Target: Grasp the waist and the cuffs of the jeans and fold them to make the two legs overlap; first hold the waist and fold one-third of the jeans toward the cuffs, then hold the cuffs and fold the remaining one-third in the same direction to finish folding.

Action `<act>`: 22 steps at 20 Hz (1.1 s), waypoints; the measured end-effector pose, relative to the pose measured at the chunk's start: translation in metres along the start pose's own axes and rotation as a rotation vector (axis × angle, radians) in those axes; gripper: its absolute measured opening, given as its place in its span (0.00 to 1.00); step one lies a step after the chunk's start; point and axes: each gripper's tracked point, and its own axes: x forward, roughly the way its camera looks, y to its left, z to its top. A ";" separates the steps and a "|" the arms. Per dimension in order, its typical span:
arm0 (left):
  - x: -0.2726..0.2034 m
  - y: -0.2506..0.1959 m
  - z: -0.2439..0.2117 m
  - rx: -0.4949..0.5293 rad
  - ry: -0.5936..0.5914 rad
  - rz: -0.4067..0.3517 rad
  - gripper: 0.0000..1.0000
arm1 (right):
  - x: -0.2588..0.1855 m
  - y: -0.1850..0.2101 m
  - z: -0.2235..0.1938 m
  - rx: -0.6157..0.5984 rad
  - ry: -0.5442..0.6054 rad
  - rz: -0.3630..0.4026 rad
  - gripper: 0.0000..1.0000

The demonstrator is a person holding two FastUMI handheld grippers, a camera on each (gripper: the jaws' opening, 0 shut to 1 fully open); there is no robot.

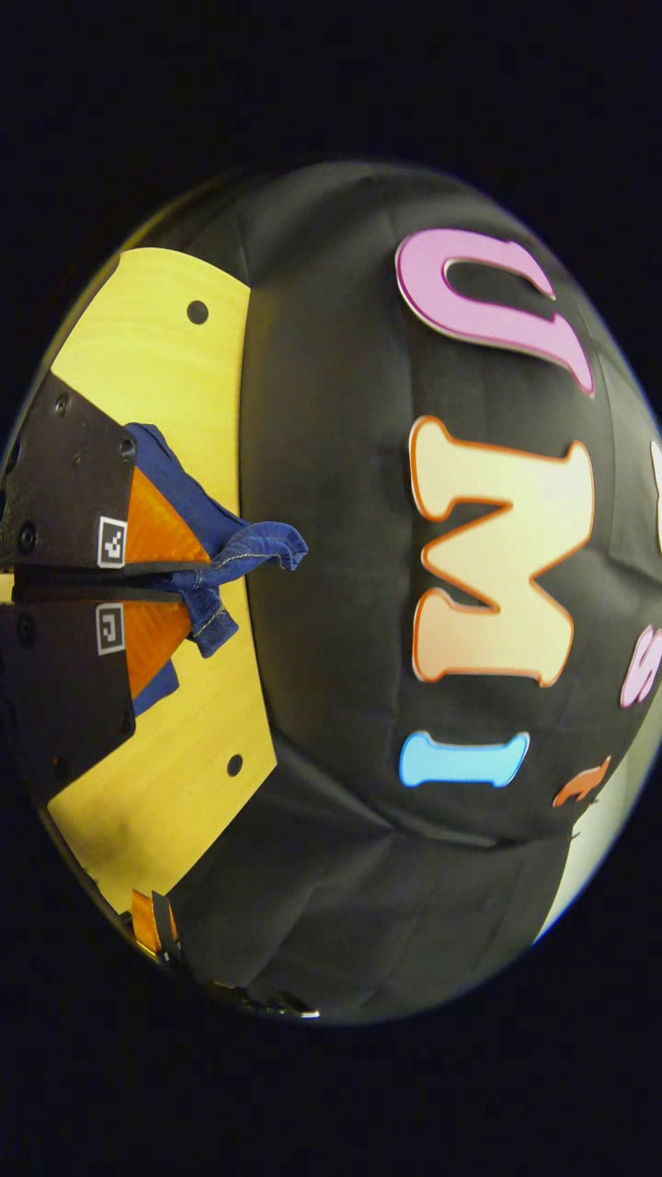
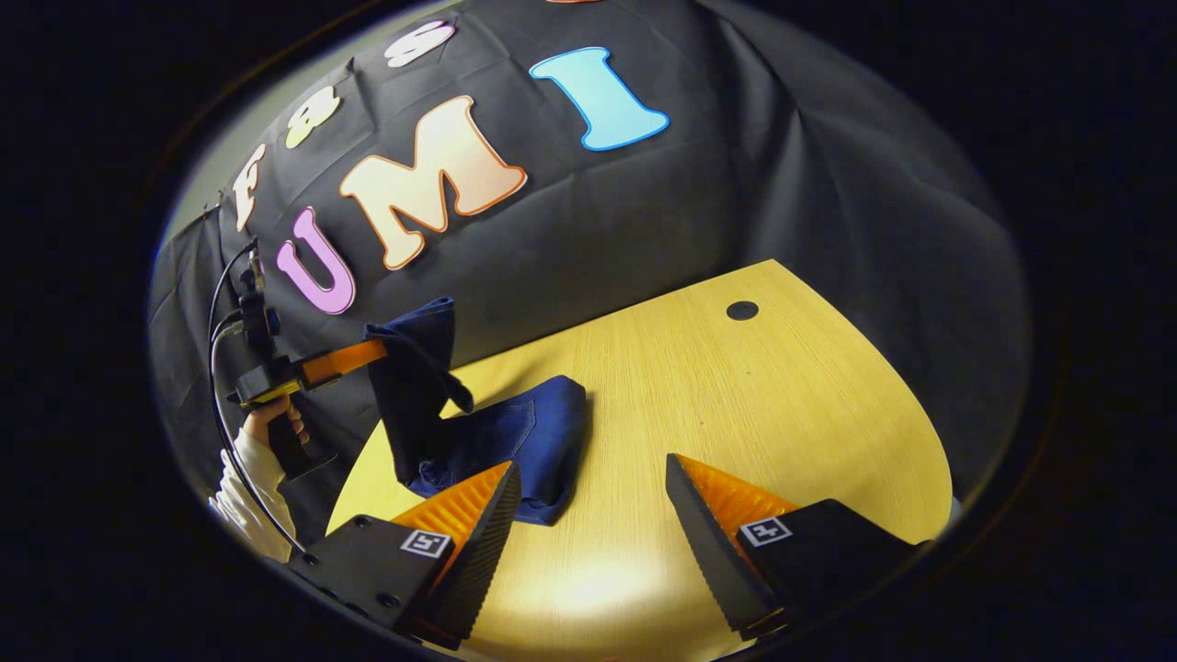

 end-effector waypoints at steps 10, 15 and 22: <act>-0.006 -0.073 -0.128 0.218 0.172 -0.010 0.00 | -0.012 0.000 -0.009 0.011 0.012 0.021 0.98; -0.004 -0.087 -0.183 0.368 0.242 0.009 0.00 | -0.024 0.000 -0.018 0.012 0.013 0.021 0.98; -0.029 -0.127 -0.204 0.351 0.186 -0.049 0.88 | -0.042 -0.005 -0.027 -0.056 0.007 -0.013 0.98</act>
